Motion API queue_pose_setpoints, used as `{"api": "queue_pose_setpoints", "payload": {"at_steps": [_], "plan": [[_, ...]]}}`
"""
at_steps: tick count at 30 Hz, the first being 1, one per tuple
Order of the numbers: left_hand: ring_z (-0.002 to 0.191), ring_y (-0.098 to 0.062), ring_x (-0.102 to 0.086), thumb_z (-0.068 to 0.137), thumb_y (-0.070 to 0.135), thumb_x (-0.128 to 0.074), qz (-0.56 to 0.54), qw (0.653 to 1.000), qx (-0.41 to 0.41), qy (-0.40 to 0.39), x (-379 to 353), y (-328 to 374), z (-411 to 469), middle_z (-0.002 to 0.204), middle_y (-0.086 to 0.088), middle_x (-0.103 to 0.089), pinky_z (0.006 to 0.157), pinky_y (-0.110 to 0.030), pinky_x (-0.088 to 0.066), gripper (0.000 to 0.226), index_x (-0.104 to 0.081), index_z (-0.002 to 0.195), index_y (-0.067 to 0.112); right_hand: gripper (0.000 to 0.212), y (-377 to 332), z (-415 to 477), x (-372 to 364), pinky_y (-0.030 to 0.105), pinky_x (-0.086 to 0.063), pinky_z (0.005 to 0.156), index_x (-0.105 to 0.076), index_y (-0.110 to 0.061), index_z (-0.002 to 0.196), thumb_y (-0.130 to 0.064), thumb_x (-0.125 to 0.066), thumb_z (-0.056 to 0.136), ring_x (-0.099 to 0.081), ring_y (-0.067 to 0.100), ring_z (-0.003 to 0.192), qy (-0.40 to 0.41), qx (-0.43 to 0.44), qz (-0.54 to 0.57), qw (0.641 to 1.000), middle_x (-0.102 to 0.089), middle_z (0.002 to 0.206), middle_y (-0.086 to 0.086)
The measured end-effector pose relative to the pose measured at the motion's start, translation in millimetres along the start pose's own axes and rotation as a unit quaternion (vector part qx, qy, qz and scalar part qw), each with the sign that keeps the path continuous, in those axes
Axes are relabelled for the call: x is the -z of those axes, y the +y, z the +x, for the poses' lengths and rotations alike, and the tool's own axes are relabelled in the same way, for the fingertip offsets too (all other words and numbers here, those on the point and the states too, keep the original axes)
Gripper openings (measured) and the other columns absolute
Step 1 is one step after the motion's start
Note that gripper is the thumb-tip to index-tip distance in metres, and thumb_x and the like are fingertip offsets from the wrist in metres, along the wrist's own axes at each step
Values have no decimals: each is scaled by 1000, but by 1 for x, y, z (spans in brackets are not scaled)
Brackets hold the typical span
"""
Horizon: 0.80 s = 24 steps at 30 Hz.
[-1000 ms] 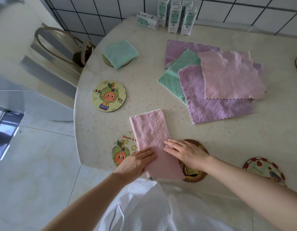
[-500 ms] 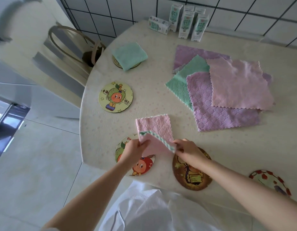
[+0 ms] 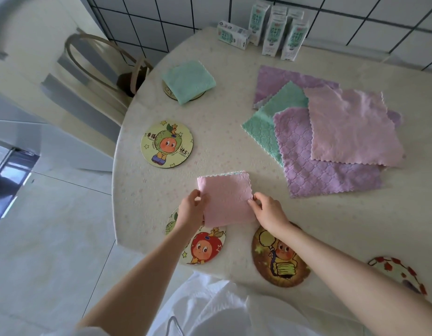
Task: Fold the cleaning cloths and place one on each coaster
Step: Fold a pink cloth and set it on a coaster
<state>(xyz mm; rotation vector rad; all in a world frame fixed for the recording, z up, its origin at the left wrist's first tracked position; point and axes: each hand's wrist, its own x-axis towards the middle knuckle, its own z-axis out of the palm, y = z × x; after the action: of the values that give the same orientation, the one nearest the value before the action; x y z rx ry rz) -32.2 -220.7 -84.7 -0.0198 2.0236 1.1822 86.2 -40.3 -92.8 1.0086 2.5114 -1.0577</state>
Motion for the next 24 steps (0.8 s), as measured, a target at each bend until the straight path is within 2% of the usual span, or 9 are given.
{"api": "queue_pose_setpoints", "payload": {"at_steps": [5, 8, 11, 13, 15, 16, 19, 22, 24], "plan": [[77, -32, -67, 97, 29, -43, 42, 998, 9, 37, -4, 6, 10, 90, -10, -65, 56, -53, -58, 19, -54, 103, 14, 29, -6, 5, -2, 33, -32, 50, -49, -12, 79, -37, -49, 94, -51, 28, 59, 22, -24, -24, 999, -46, 53, 0], [71, -28, -67, 96, 31, -46, 68, 995, 22, 76, -5, 6, 11, 85, -6, -64, 55, -50, -58, 22, -52, 106, 13, 29, -10, 10, -4, 32, -35, 53, -52, -13, 84, -39, -47, 95, -56, 31, 69, 22, -41, -58, 997, -54, 64, 4], [70, -21, -64, 94, 31, -52, 163, 975, -44, 143, -3, 3, 6, 94, 4, -60, 58, -42, -58, 26, -44, 114, 17, 31, -11, 15, -4, 32, -39, 56, -54, -14, 83, -41, -44, 95, -60, 32, 75, 9, -58, -69, 996, -59, 74, 7], [85, -19, -57, 91, 29, -57, 324, 912, -183, 175, 2, -4, 3, 108, 3, -53, 66, -35, -54, 38, -42, 124, 18, 32, -12, 17, -3, 33, -41, 58, -54, -14, 82, -41, -41, 95, -60, 31, 75, -3, -64, -69, 996, -61, 77, 8], [105, -25, -52, 87, 30, -61, 446, 816, -343, 135, 7, -13, 2, 123, -5, -52, 84, -38, -50, 52, -42, 133, 14, 33, -13, 18, -3, 32, -41, 58, -52, -14, 82, -41, -39, 95, -59, 30, 73, -11, -65, -78, 995, -61, 78, 7], [119, -27, -48, 87, 34, -60, 479, 784, -384, 95, 9, -17, 3, 134, -6, -49, 96, -42, -46, 59, -39, 139, 14, 33, -13, 18, -3, 32, -40, 58, -51, -15, 81, -42, -39, 95, -57, 29, 72, -12, -65, -83, 994, -60, 77, 7], [147, -25, -8, 91, 49, -49, 518, 773, -365, 0, 13, -29, 7, 159, -2, -15, 118, -48, -14, 75, -17, 151, 19, 32, -13, 16, -1, 31, -38, 58, -48, -16, 81, -43, -42, 95, -54, 27, 70, -9, -56, -97, 994, -58, 76, 5], [145, -20, 17, 91, 61, -34, 542, 784, -303, -16, 15, -35, 10, 158, 5, 13, 116, -46, 8, 82, 5, 152, 23, 32, -12, 17, -2, 31, -40, 59, -48, -15, 83, -45, -43, 94, -59, 29, 78, -11, -51, -121, 991, -62, 84, 7], [144, -22, 19, 90, 63, -32, 554, 782, -284, -18, 14, -35, 11, 157, 7, 17, 115, -48, 10, 82, 9, 151, 25, 30, -11, 17, -2, 32, -43, 62, -50, -15, 85, -43, -44, 95, -61, 31, 82, -13, -53, -125, 991, -64, 89, 10]]}}
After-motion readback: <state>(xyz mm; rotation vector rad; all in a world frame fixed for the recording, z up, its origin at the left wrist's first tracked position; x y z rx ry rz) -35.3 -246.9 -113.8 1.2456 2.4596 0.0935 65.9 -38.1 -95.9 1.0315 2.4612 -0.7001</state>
